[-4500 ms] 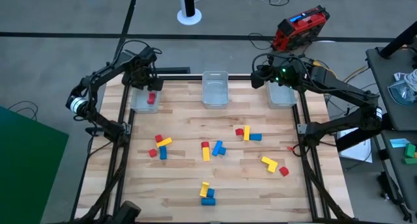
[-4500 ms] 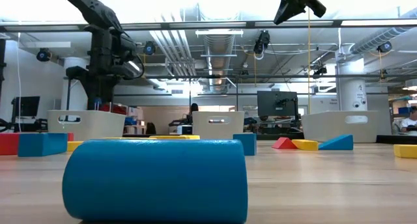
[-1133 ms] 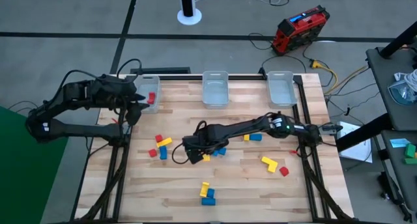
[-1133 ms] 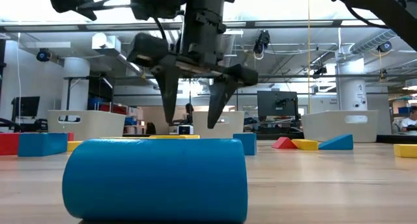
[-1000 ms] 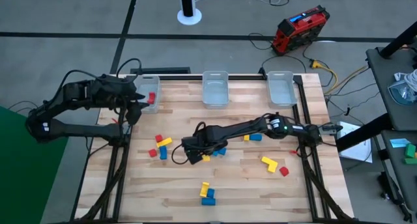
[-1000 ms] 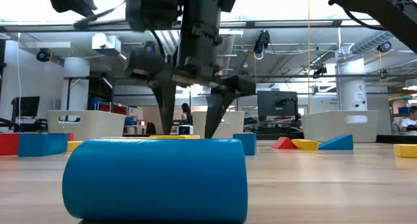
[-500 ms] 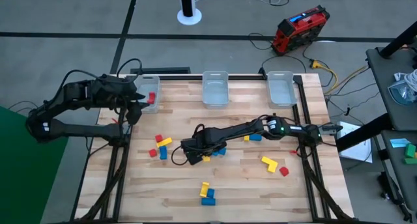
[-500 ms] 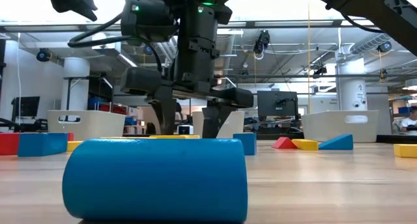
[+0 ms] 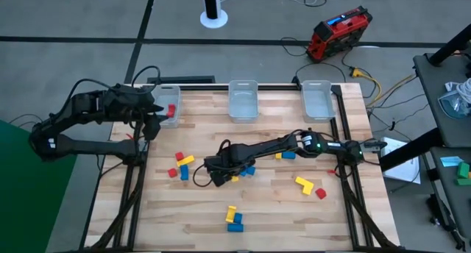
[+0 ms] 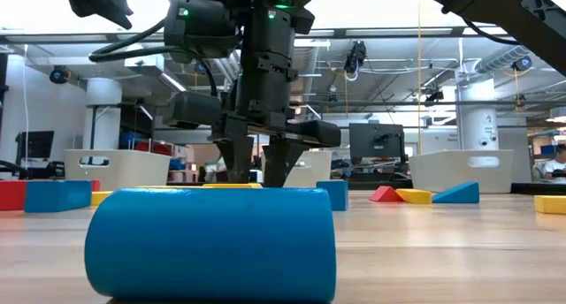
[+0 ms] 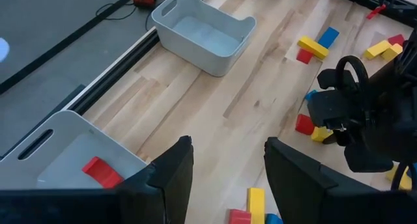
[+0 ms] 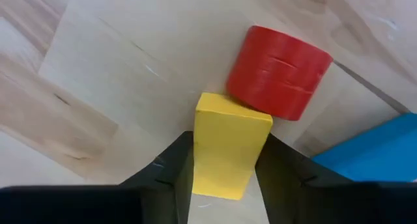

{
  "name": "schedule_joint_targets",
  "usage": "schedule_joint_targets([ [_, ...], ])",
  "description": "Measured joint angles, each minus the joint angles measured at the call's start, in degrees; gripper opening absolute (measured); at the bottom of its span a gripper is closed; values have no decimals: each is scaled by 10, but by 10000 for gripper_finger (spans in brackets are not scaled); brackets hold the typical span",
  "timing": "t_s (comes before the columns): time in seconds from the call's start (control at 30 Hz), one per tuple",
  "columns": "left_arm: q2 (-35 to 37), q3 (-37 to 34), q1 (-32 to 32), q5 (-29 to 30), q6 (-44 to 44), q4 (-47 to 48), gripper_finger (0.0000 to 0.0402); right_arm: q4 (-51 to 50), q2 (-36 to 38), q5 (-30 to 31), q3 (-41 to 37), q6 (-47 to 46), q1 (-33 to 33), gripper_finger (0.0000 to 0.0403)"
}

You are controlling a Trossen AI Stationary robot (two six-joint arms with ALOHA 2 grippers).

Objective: Sort blocks
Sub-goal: Put the yellow block into the right gray bin

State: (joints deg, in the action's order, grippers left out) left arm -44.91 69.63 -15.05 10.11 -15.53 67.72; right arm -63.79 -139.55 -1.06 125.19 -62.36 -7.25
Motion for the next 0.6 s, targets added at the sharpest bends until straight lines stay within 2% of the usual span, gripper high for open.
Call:
schedule_joint_targets([
  [0.37,0,0,0,0,0,-4,166,-41,47,-18,35,-2,7,126],
  [0.6,0,0,0,0,0,-19,166,-101,113,-26,56,55,55,123],
])
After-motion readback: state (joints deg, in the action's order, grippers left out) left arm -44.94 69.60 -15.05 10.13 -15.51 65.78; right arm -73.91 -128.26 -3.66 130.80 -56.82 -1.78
